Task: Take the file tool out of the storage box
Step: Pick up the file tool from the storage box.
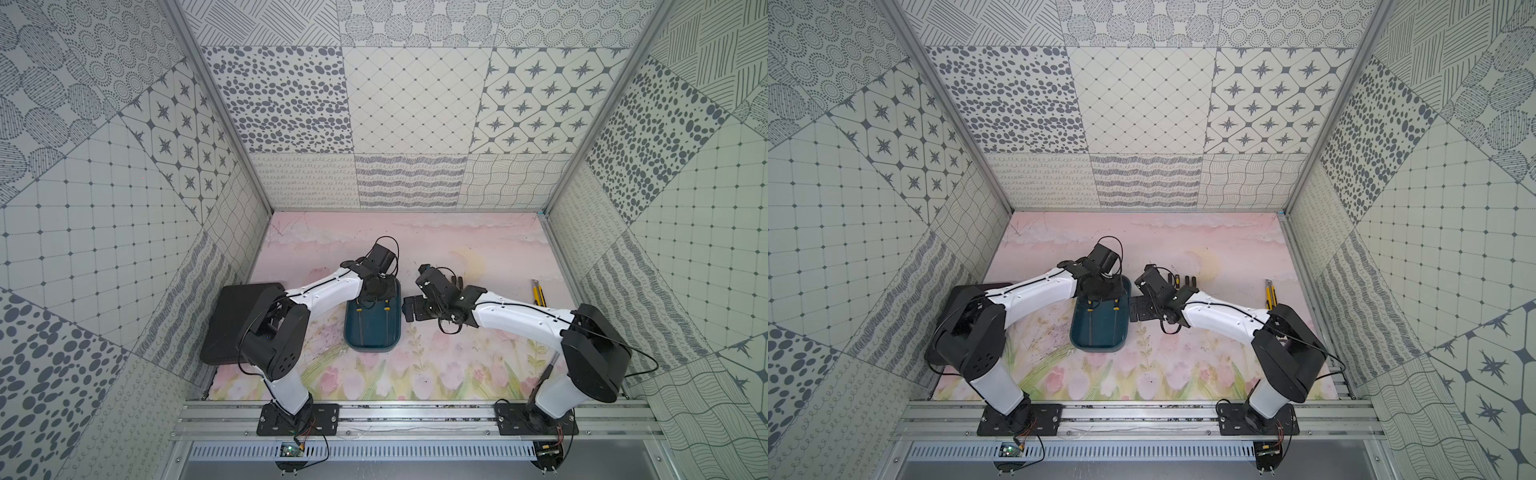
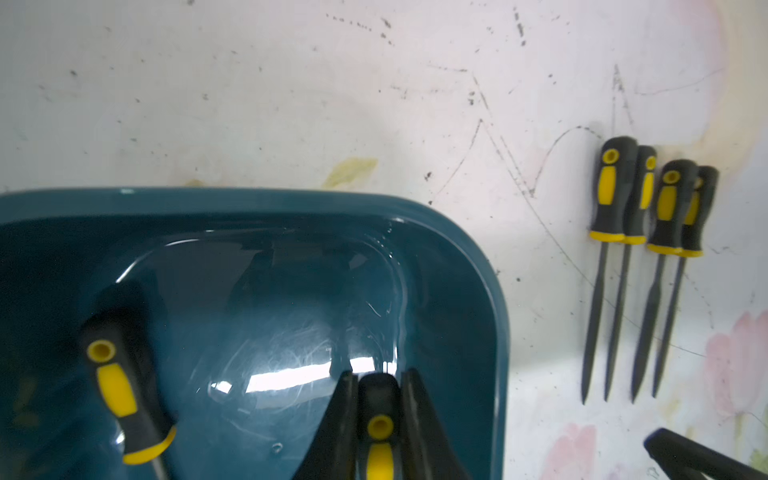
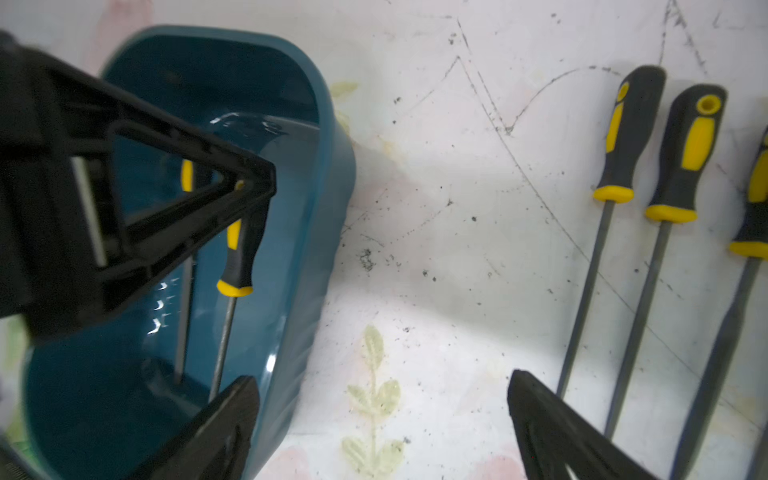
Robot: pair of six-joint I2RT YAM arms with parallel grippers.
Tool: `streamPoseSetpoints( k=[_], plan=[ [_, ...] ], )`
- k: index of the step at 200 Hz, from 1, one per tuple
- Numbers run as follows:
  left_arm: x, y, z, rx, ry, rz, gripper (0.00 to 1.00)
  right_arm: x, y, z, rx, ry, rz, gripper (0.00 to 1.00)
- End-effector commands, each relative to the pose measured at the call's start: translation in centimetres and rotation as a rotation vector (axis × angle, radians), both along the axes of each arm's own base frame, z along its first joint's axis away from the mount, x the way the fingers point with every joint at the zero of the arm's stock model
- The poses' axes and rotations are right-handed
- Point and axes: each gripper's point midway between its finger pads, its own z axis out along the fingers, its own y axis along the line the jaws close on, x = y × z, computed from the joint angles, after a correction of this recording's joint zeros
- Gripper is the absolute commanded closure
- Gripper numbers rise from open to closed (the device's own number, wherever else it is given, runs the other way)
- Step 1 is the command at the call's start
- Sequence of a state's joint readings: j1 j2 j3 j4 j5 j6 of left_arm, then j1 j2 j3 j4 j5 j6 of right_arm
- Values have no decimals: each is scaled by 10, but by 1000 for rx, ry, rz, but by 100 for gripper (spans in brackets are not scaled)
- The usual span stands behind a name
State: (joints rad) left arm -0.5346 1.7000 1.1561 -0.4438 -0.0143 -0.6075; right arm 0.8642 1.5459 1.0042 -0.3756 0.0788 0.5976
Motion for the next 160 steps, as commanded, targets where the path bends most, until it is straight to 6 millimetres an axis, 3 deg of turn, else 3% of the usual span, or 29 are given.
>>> streamPoseSetpoints(
  k=[1, 49, 94, 126, 160],
  plan=[
    [-12, 11, 27, -31, -22, 27, 96, -14, 11, 34, 140, -22, 60, 3],
    [-24, 12, 92, -211, -143, 79, 96, -44, 27, 89, 410, -8, 149, 17],
    [-34, 20, 135, -327, -235, 158, 95, -51, 41, 94, 509, 13, 172, 37],
    [-38, 27, 142, -343, -255, 194, 95, -59, 59, 100, 544, 23, 222, 53],
    [-38, 29, 146, -342, -263, 202, 95, -67, 74, 103, 561, 37, 265, 62]
  ],
)
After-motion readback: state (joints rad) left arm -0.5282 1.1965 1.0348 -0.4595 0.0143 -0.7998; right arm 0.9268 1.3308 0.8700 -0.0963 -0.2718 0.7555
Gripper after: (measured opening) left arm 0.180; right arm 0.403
